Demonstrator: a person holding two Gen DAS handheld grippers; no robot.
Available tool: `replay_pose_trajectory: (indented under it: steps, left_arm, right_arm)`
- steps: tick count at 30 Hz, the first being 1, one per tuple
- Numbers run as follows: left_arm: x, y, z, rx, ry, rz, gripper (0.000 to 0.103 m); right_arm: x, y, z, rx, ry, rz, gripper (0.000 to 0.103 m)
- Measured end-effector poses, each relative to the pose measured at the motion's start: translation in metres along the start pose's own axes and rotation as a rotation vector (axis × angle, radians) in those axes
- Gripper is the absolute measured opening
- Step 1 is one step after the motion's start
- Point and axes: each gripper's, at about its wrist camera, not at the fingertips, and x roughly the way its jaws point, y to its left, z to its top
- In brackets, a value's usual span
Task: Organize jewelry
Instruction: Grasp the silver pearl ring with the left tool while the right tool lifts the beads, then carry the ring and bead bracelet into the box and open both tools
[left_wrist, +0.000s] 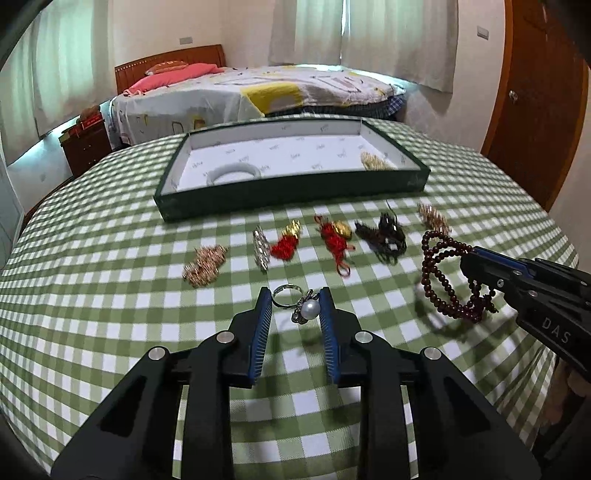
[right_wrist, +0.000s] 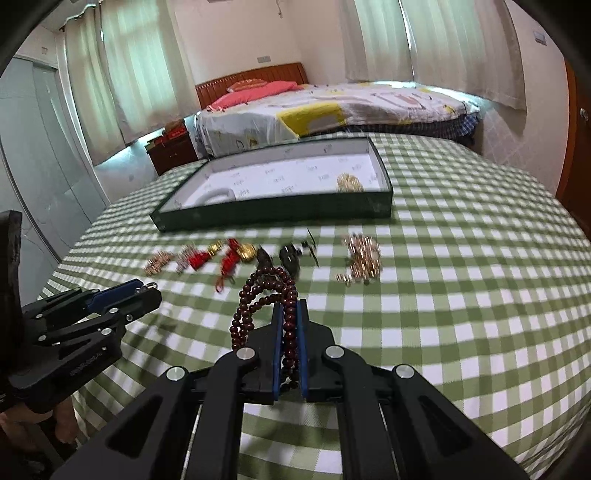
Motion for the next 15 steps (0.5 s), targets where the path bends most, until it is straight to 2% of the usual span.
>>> replay_pose_trajectory:
  steps: [7,15]
  left_arm:
    - [-0.008,0.011,0.029,-0.022,-0.062,0.001,0.026]
    - [0.007,0.017,0.075,-0.026,-0.120,0.001,0.026]
  right_arm:
    - [-0.007,0.008,0.027,-0.011,-0.051,0.009,0.008]
    - [0.013,0.003,0.076,0.008,-0.093,0.023,0.008]
